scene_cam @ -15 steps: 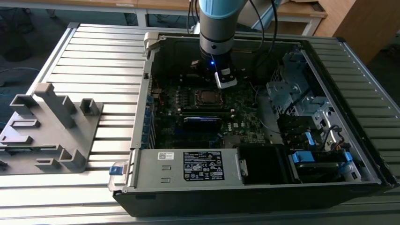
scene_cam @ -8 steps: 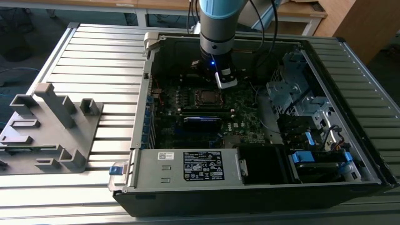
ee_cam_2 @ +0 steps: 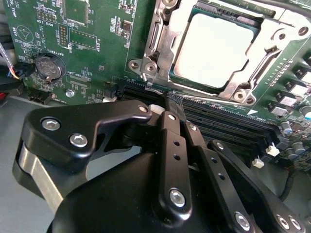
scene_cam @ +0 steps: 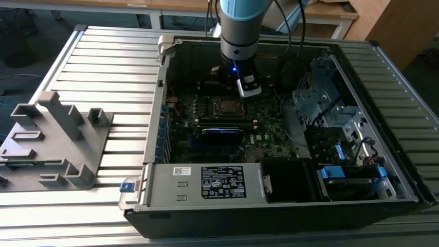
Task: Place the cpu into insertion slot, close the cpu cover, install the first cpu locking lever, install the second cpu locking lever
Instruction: 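Install the first cpu locking lever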
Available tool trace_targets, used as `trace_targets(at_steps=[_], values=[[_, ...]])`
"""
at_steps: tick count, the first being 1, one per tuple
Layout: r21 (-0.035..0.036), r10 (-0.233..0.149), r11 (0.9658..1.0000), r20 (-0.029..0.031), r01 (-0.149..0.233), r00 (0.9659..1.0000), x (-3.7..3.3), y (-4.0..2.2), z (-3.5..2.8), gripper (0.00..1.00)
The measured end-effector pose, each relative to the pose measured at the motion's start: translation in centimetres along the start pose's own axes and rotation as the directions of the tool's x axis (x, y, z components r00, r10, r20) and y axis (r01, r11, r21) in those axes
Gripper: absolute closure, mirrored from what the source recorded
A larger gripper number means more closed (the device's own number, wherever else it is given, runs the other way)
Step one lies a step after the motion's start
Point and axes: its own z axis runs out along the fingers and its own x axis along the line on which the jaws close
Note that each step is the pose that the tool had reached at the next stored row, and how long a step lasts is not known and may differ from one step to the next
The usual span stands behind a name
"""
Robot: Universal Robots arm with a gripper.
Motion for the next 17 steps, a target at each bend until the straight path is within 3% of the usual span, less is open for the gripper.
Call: trace_targets(at_steps=[17], values=[[0.0007, 0.000, 1.0000, 0.0001, 0.000, 1.0000, -0.03, 0.03, -0.27, 0.89]])
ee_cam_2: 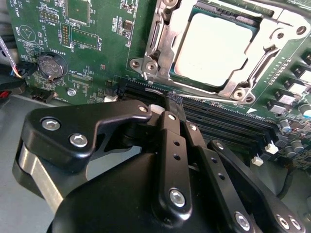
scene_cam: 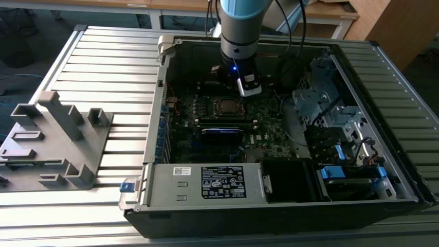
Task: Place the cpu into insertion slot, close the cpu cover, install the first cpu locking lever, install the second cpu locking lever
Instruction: 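Install the first cpu locking lever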
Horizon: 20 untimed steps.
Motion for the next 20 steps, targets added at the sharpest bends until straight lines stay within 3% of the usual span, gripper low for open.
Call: trace_targets(at_steps=[7, 13, 20], values=[[0.0047, 0.000, 1.0000, 0.0010, 0.000, 1.0000, -0.02, -0.12, 0.01, 0.89], [0.0044, 0.000, 1.0000, 0.0012, 0.000, 1.0000, -0.03, -0.11, 0.03, 0.89], [-0.0046, 0.000, 1.0000, 0.0011, 0.000, 1.0000, 0.00, -0.07, -0.14, 0.89]])
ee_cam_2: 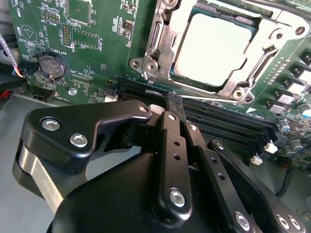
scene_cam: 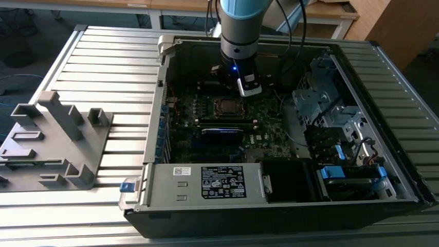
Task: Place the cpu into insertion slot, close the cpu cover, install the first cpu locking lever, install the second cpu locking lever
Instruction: 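Install the first cpu locking lever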
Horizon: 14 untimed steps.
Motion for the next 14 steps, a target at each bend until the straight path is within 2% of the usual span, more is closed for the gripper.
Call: trace_targets(at_steps=[1, 4, 5, 14], values=[[-0.0009, 0.000, 1.0000, 0.0016, 0.000, 1.0000, 0.01, 0.00, 0.00, 0.89], [-0.0065, -0.005, 1.0000, 0.0188, 0.005, 0.9998, 0.09, -0.05, 0.04, 0.89], [-0.0080, -0.005, 1.0000, 0.0213, 0.006, 0.9998, 0.14, -0.05, 0.04, 0.89], [-0.0091, -0.006, 0.9999, 0.0224, 0.006, 0.9997, 0.49, -0.15, 0.02, 0.89]])
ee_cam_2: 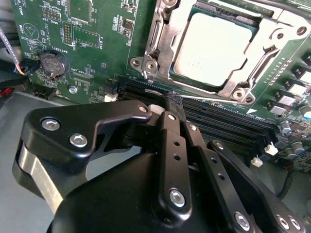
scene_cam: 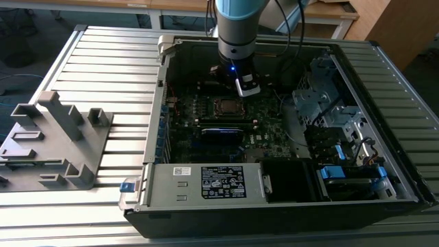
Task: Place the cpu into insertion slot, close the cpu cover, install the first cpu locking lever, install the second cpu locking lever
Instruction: 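Install the first cpu locking lever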
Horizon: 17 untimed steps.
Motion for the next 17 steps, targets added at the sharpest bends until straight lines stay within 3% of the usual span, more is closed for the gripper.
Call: trace_targets(at_steps=[17], values=[[-0.0036, 0.000, 1.0000, -0.0002, 0.000, 1.0000, 0.19, -0.05, 0.19, 0.89]])
